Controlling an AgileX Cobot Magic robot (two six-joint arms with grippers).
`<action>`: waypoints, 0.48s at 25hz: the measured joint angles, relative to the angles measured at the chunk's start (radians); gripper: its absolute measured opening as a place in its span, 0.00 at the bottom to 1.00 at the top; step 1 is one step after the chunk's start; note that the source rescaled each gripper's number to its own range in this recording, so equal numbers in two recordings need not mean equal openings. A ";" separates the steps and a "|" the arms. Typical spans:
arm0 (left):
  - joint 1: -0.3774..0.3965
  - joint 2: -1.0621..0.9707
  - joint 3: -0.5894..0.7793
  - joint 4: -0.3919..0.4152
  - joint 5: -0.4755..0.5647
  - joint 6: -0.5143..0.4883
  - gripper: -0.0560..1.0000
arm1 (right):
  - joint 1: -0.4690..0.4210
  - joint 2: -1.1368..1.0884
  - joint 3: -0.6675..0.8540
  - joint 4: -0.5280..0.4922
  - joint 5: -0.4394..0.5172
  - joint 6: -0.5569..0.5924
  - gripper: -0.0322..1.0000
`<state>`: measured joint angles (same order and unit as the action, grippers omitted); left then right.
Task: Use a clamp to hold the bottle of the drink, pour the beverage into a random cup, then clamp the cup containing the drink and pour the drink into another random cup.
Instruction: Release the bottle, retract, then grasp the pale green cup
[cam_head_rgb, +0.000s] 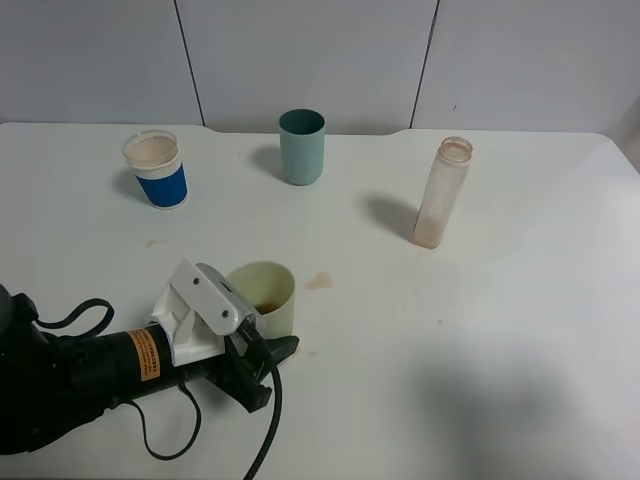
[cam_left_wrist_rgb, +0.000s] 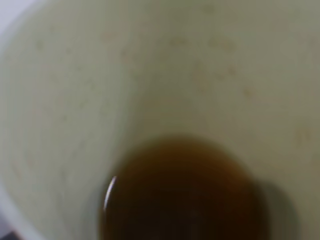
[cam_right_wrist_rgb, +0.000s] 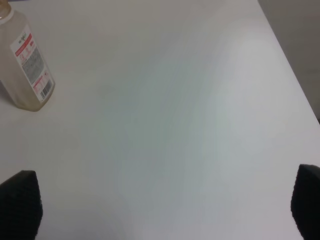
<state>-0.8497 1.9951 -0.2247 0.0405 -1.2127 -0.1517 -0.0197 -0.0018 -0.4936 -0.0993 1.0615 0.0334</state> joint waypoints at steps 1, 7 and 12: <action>0.000 0.000 0.000 0.001 0.000 -0.001 0.07 | 0.000 0.000 0.000 0.000 0.000 0.000 1.00; 0.000 -0.001 0.000 0.017 0.001 -0.007 0.07 | 0.000 0.000 0.000 0.000 0.000 0.000 1.00; 0.000 -0.056 0.000 0.001 0.019 -0.012 0.07 | 0.000 0.000 0.000 0.000 0.000 0.000 1.00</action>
<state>-0.8497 1.9394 -0.2247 0.0415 -1.1936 -0.1635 -0.0197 -0.0018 -0.4936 -0.0993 1.0615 0.0334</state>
